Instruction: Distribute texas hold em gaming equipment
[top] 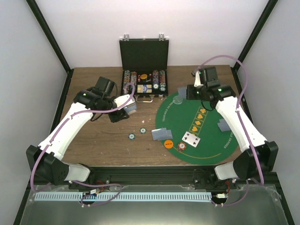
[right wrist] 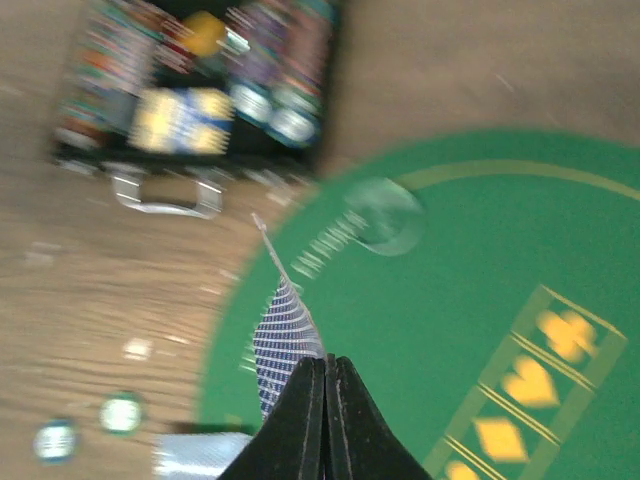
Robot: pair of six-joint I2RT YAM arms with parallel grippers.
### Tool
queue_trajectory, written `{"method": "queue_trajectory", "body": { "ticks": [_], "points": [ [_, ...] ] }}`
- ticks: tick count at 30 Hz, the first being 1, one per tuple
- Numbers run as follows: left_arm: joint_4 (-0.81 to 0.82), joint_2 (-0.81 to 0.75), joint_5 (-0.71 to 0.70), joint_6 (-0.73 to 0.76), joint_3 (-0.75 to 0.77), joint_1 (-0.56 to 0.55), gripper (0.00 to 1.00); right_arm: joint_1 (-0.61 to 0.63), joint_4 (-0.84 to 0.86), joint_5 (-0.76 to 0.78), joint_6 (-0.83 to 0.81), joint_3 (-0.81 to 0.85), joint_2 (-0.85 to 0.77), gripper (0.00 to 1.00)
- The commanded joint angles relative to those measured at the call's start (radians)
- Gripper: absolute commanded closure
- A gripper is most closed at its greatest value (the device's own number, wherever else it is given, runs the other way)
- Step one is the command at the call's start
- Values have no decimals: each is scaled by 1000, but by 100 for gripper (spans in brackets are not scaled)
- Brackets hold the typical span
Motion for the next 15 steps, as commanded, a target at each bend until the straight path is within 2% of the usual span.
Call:
{"method": "queue_trajectory", "body": {
  "ticks": [1, 4, 9, 15],
  "points": [
    [19, -11, 3, -3, -8, 4, 61, -50, -155, 360, 6, -100, 64, 99],
    [21, -11, 3, -4, -11, 4, 61, -81, -144, 402, 99, -150, 72, 99],
    [21, -10, 2, -4, -8, 4, 60, -90, -99, 308, 210, -208, 44, 99],
    [24, -9, 5, -4, -11, 4, 61, -90, -218, 364, 339, -194, 67, 99]
  ]
}}
